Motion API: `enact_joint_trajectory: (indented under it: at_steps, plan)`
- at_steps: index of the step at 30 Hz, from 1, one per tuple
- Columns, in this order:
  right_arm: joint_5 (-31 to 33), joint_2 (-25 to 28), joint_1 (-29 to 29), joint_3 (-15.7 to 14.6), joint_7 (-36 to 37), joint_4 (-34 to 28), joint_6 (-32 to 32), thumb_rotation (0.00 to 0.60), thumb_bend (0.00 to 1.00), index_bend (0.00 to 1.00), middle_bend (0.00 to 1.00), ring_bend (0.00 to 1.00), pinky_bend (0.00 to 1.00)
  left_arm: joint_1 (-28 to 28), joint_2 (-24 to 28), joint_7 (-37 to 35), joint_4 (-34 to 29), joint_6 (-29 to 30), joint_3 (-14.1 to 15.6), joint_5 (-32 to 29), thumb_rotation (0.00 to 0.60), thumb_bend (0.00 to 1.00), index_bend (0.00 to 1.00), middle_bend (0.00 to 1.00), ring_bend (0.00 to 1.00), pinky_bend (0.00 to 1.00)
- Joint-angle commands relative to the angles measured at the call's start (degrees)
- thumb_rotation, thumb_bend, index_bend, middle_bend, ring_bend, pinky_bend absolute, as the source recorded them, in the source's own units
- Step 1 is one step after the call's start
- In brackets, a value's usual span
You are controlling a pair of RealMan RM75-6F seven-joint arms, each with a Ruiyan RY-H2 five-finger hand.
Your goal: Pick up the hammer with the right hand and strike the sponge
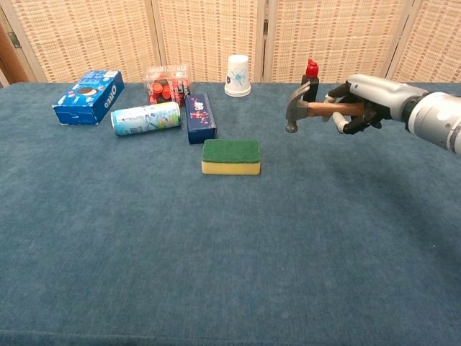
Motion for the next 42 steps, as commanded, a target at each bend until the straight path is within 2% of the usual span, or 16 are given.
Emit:
enact_joint_trajectory:
  at_steps: [1,12,19,29,42]
  plan:
    - [-1.1,1.5,-0.7,0.2,1.6,-1.8,0.6,0.600,0.84,0.66,0.76,0.68,0.80,-0.1,0.1,0.2,-0.3,0.1,-0.1,0.1,0.600,0.32,0.08,0.13,0.13,0.05]
    - [-1.7,6.4,-2.1,0.0,4.0,-9.1,-0.2,0.600,0.84,0.66,0.79,0.72,0.83,-0.4,0.3,1.4,-1.3,0.0,0.0,0.6,0.600,0.32,0.08,0.13,0.13,0.05]
    - [-2.3,7.7,-2.3,-0.3,5.1,-12.1,-0.6,0.600,0.84,0.66,0.81,0.74,0.84,-0.5,0.3,2.1,-1.8,0.1,0.0,0.8,0.600,0.32,0.08,0.13,0.13,0.05]
    - [-3.0,7.2,-1.7,-0.3,5.5,-13.1,-0.7,0.600,0.84,0.66,0.81,0.74,0.84,-0.6,0.3,2.5,-2.1,0.0,0.0,0.7,0.600,0.32,0.08,0.13,0.14,0.05]
    - [-1.4,3.9,0.8,0.8,3.9,-11.0,-1.6,0.600,0.84,0.66,0.81,0.74,0.84,-0.4,0.3,2.1,-1.7,0.1,0.1,0.5,0.600,0.32,0.08,0.13,0.13,0.05]
